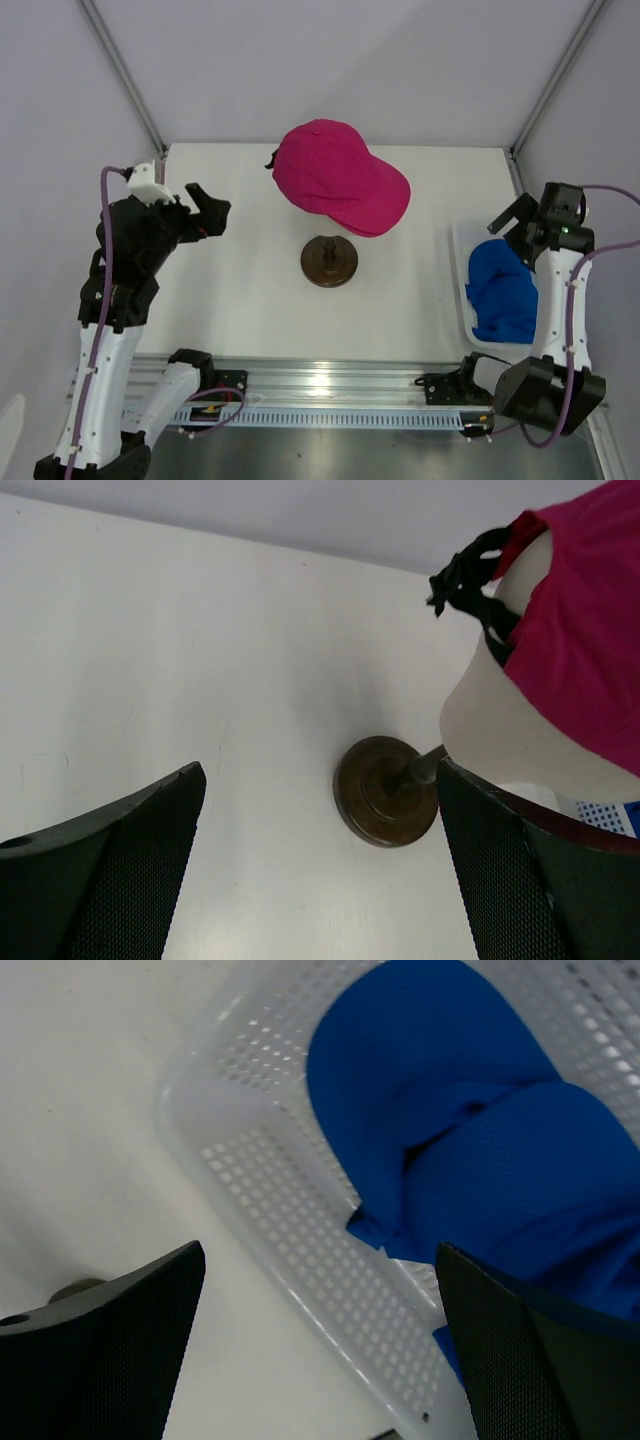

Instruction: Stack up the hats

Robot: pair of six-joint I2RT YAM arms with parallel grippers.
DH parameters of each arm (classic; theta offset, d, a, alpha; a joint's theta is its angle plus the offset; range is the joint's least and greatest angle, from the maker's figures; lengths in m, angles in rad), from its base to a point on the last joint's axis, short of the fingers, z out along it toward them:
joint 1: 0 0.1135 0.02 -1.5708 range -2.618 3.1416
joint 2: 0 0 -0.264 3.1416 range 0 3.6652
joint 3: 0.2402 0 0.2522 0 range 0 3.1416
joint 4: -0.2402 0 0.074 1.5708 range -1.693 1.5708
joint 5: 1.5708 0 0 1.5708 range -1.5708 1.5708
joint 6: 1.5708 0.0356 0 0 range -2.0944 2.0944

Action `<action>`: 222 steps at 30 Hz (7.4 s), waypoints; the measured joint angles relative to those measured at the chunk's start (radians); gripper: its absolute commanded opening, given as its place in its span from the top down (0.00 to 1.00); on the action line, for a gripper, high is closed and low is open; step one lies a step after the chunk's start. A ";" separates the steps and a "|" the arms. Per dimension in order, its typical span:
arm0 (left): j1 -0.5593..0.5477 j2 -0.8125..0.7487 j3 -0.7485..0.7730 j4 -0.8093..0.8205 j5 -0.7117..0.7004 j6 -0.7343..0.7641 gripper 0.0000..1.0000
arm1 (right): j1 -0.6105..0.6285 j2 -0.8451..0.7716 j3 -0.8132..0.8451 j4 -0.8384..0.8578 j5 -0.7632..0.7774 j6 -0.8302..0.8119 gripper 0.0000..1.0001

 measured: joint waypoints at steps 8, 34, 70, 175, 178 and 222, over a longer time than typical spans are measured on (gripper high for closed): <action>-0.037 0.009 -0.122 0.010 0.026 0.018 0.01 | -0.195 -0.085 -0.235 0.033 0.011 0.001 0.02; -0.058 -0.082 -0.289 0.110 0.015 0.063 0.01 | -0.219 0.038 -0.152 -0.045 0.125 -0.068 0.01; -0.040 -0.067 -0.298 0.171 -0.005 0.053 0.00 | -0.148 -0.113 -0.388 -0.060 0.160 0.264 0.01; -0.948 0.908 0.771 0.585 -0.221 -0.042 0.09 | 0.068 0.047 0.660 0.272 -0.210 0.992 1.00; -0.991 0.960 0.774 0.635 -0.251 -0.021 0.09 | 0.055 0.049 0.659 0.270 -0.231 1.017 1.00; -1.119 1.464 0.959 1.222 -0.914 -0.122 0.28 | 0.183 -0.233 0.280 0.357 -0.119 1.328 1.00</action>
